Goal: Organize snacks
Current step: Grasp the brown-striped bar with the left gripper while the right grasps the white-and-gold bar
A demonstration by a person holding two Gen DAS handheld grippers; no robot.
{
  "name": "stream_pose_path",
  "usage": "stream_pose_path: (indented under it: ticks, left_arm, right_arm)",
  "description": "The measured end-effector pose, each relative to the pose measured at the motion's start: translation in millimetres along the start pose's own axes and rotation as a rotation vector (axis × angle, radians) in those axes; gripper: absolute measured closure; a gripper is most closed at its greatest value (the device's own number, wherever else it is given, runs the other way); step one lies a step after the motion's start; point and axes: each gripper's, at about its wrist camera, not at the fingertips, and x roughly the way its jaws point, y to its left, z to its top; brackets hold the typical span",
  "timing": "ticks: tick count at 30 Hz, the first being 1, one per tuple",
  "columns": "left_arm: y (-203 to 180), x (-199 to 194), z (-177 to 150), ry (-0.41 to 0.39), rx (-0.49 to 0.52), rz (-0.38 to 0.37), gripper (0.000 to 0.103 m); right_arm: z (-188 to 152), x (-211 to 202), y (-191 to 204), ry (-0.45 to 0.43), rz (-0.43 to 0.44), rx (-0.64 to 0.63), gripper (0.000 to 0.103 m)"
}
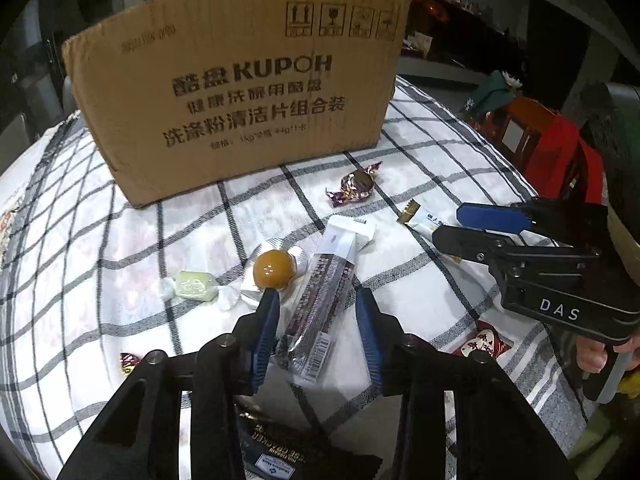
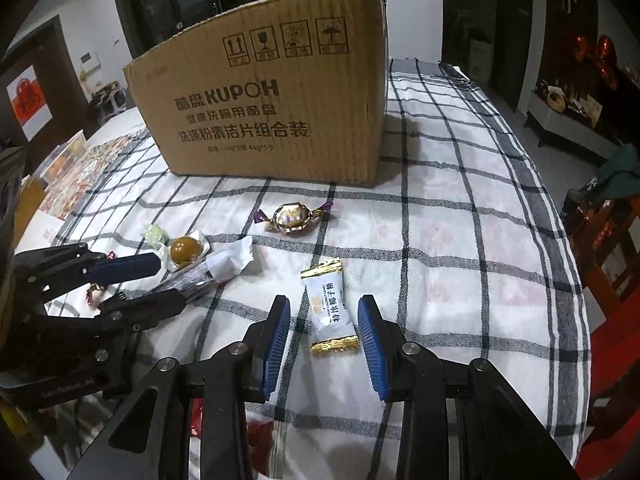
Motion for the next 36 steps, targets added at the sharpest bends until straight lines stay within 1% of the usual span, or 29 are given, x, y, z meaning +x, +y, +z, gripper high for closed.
stream_pose_path:
  ticks: [4, 5, 7, 10, 12, 17, 18, 19, 23, 24, 25, 30, 36]
  left_arm:
    - [0.0, 4.3, -0.5, 0.018, -0.003, -0.011, 0.069]
    - [0.3, 3.8, -0.5, 0.020, -0.006, -0.023, 0.071]
    - [0.7, 4.4, -0.2, 0.029, -0.011, -0.037, 0.072]
    - [1.4, 7.9, 1.4, 0.034, -0.013, -0.026, 0.072]
    - [2.8, 11.1, 2.7, 0.043, -0.030, -0.037, 0.072]
    - [-0.6, 14.4, 7.0, 0.040, -0.032, -0.022, 0.072]
    - [-1.3, 15.5, 8.1, 0.039, -0.034, -0.020, 0.072]
    - [-2.1, 16.9, 9.6, 0.038, -0.039, -0.019, 0.072]
    - [-5.2, 19.8, 13.0, 0.037, -0.049, -0.012, 0.072]
    - [-6.1, 20.3, 13.5, 0.037, -0.050, -0.007, 0.073]
    - [-7.2, 20.4, 13.7, 0.035, -0.050, -0.003, 0.075]
    - [-8.7, 18.1, 12.5, 0.026, -0.055, -0.001, 0.079]
    - [-12.2, 5.8, 13.6, -0.011, -0.065, -0.009, 0.079]
  right_arm:
    - [1.5, 2.0, -2.3, 0.001, 0.003, 0.007, 0.067]
    - [1.7, 2.4, -2.7, 0.001, 0.005, 0.008, 0.067]
    - [2.2, 3.2, -2.4, 0.001, 0.009, 0.008, 0.067]
    - [3.0, 5.1, -1.1, 0.001, 0.016, 0.006, 0.067]
    - [3.4, 6.9, -1.0, 0.004, 0.016, 0.005, 0.067]
    - [3.8, 12.0, -3.6, 0.018, 0.023, 0.016, 0.068]
    - [3.6, 13.2, -3.7, 0.021, 0.023, 0.016, 0.069]
    - [3.4, 14.5, -3.5, 0.025, 0.025, 0.014, 0.072]
    - [4.0, 15.7, -1.0, 0.022, 0.015, -0.006, 0.073]
    - [4.0, 16.1, 0.2, 0.020, 0.008, -0.014, 0.081]
    - [3.8, 16.3, 1.6, 0.019, 0.002, -0.021, 0.082]
    - [3.5, 7.4, 2.9, -0.010, -0.012, -0.025, 0.082]
    - [7.2, -11.2, 4.9, -0.050, -0.007, -0.009, 0.082]
